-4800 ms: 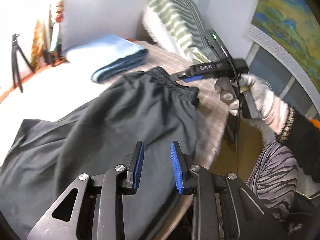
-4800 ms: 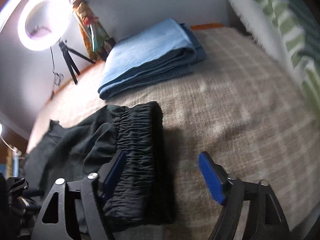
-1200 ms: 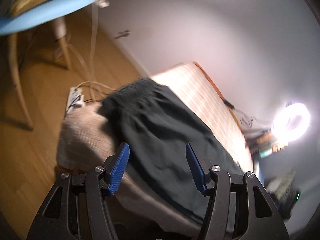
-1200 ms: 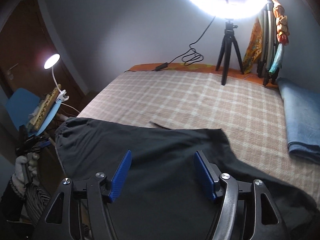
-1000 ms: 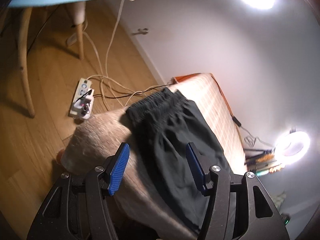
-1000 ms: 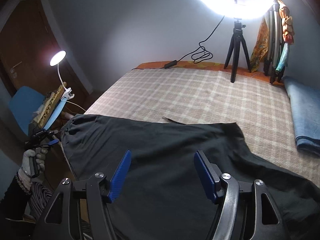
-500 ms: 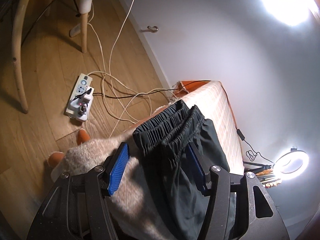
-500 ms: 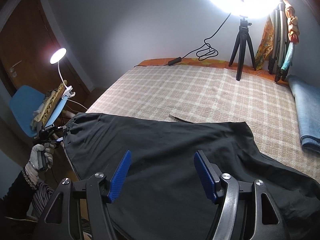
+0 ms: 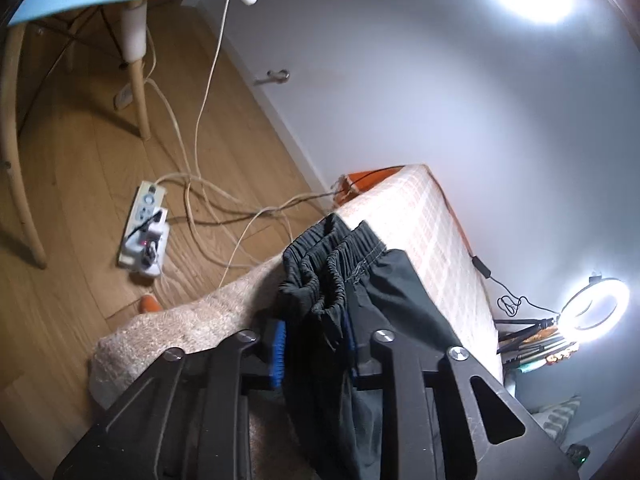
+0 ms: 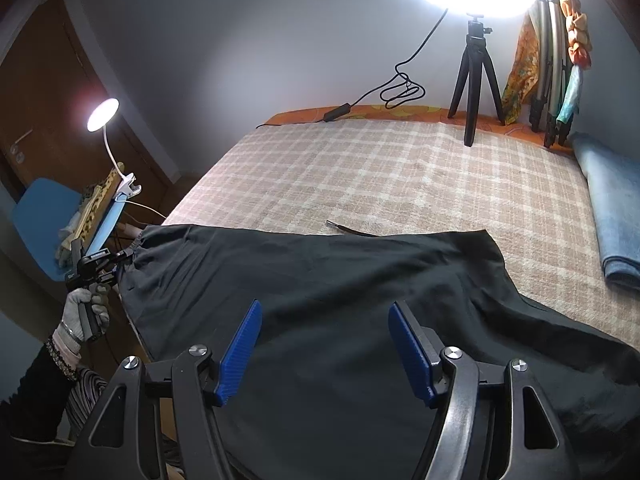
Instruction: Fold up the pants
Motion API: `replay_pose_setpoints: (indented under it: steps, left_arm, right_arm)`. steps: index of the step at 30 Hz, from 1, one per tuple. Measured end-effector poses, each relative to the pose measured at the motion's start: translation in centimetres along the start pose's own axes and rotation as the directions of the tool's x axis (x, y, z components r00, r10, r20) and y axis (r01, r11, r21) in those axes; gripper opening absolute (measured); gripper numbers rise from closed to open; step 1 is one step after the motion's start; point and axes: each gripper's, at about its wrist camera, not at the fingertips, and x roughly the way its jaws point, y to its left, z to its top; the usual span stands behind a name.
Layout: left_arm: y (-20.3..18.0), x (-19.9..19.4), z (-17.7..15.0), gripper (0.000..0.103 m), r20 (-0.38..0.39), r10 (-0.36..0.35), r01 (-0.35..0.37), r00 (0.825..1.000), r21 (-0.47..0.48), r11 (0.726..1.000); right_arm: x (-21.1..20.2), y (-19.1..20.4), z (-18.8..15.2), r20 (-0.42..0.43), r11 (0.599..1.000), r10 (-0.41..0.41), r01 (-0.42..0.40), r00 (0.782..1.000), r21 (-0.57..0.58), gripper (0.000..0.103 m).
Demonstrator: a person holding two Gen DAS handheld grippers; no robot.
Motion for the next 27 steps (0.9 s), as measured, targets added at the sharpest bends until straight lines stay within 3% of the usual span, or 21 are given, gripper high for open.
replay_pose_setpoints:
  steps: [6,10,14,15,19,24,27]
  left_arm:
    - [-3.8,-1.4,-0.8,0.016,0.091,0.025,-0.042,0.996,0.189,0.981]
    - [-8.3,-2.8,-2.8,0.016,0.148,-0.001,-0.055,0.989,0.370,0.927]
    - [-13.4,-3.1,-6.7,0.016,0.160,-0.042,-0.058,0.986,0.573,0.818]
    - [-14.8,-2.9,-8.4,0.016,0.144,-0.061,-0.043,0.988,0.624,0.780]
    - [-17.7,-1.3,-13.5,0.016,0.045,-0.095,0.032,0.994,0.730,0.683]
    - [-19.8,1.3,-19.8,0.016,-0.077,-0.073,0.105,0.994,0.824,0.557]
    - [-20.6,1.7,-22.4,0.016,-0.096,-0.069,0.118,0.993,0.856,0.504]
  right_arm:
    - [0.2,0.5,-0.2,-0.008,1.000,0.011,-0.011,1.000,-0.005,0.069]
    - [0.5,1.1,-0.1,-0.013,1.000,0.027,-0.027,1.000,0.001,0.069]
    - [1.4,1.8,0.1,-0.027,0.998,0.068,-0.068,0.997,0.018,0.069]
    - [1.8,2.0,0.1,-0.033,0.996,0.082,-0.081,0.996,0.023,0.069]
    - [4.0,3.6,0.3,-0.069,0.985,0.170,-0.167,0.983,0.048,0.070]
    - [8.3,5.0,0.4,-0.124,0.944,0.312,-0.292,0.942,0.155,0.071]
    - [11.5,5.8,0.0,-0.158,0.907,0.387,-0.345,0.908,0.242,0.072]
